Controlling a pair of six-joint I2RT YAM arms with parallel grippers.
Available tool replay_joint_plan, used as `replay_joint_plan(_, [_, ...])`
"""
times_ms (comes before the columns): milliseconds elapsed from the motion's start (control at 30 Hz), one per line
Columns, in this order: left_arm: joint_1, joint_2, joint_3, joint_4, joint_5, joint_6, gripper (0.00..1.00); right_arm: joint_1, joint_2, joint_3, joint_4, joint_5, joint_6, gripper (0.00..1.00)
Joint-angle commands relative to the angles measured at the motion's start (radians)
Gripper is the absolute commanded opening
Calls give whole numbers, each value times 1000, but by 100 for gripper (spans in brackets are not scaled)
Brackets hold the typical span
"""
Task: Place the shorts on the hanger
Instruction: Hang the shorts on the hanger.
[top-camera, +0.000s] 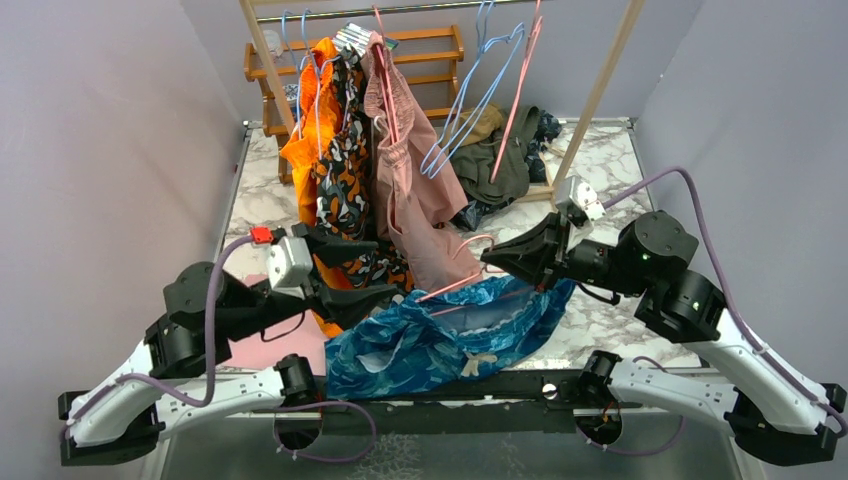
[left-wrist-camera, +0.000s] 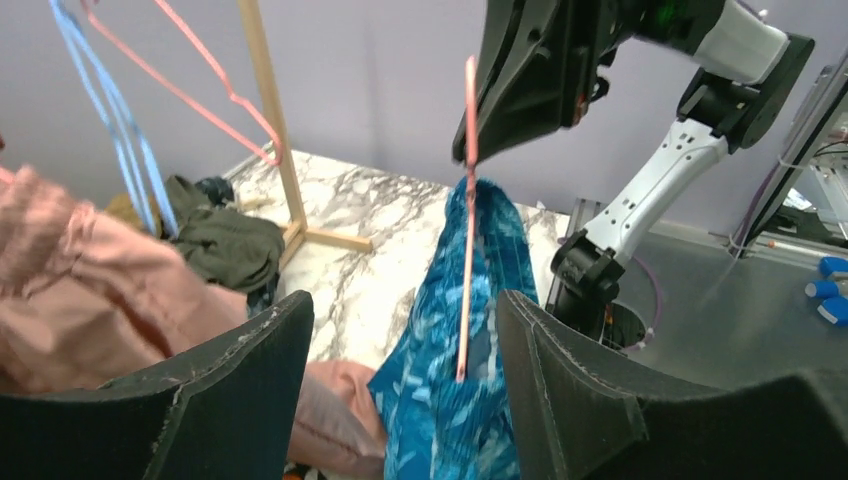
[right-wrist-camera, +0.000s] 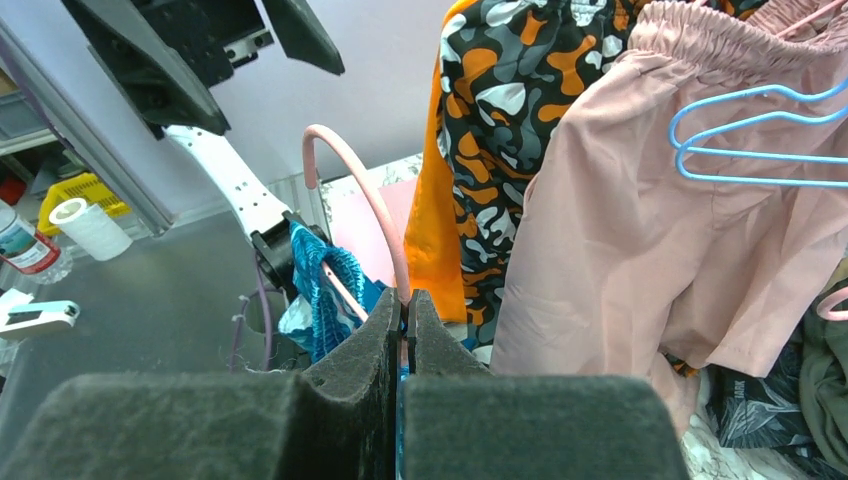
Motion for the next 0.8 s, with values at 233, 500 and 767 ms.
replay_joint_plan(233, [0,326,33,103,182,120,70,4,24,-27,51,-3,15,1])
replay_joint_plan(500, [0,356,-11,186,125,174,70,4,11,-32,47,-3,19,1])
replay_joint_plan(767, [-1,403,-38,206,148,184,64,4,17,-42,72,-13,36,1])
